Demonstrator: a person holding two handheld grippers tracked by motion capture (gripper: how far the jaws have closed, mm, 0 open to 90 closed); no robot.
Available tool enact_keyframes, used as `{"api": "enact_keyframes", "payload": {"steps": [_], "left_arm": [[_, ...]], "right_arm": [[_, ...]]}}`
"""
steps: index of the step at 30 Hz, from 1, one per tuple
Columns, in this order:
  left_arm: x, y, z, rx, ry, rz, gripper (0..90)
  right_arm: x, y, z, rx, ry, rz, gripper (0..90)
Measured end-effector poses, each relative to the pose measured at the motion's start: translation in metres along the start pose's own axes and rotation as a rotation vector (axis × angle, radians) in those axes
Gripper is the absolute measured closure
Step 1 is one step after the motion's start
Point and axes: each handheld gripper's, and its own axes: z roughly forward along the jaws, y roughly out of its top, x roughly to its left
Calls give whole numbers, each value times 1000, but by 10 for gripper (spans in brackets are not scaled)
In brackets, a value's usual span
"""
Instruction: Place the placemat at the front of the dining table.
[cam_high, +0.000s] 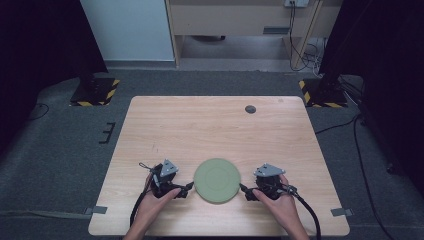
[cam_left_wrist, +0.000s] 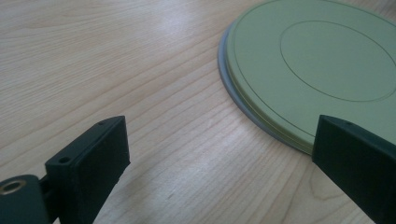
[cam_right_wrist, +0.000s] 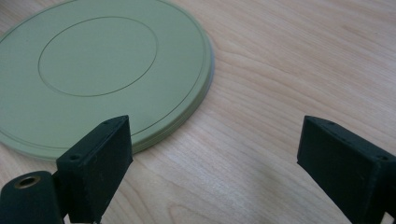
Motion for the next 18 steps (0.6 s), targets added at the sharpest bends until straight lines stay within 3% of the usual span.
{"api": "enact_keyframes", "payload": {"steps": [5, 18], "left_arm": [[-10, 2, 6, 10, -2, 26, 33], [-13, 1, 9, 14, -7, 30, 31]], "right_arm": [[6, 0, 4, 12, 11, -18, 99], [14, 0, 8, 27, 9, -47, 94]]}}
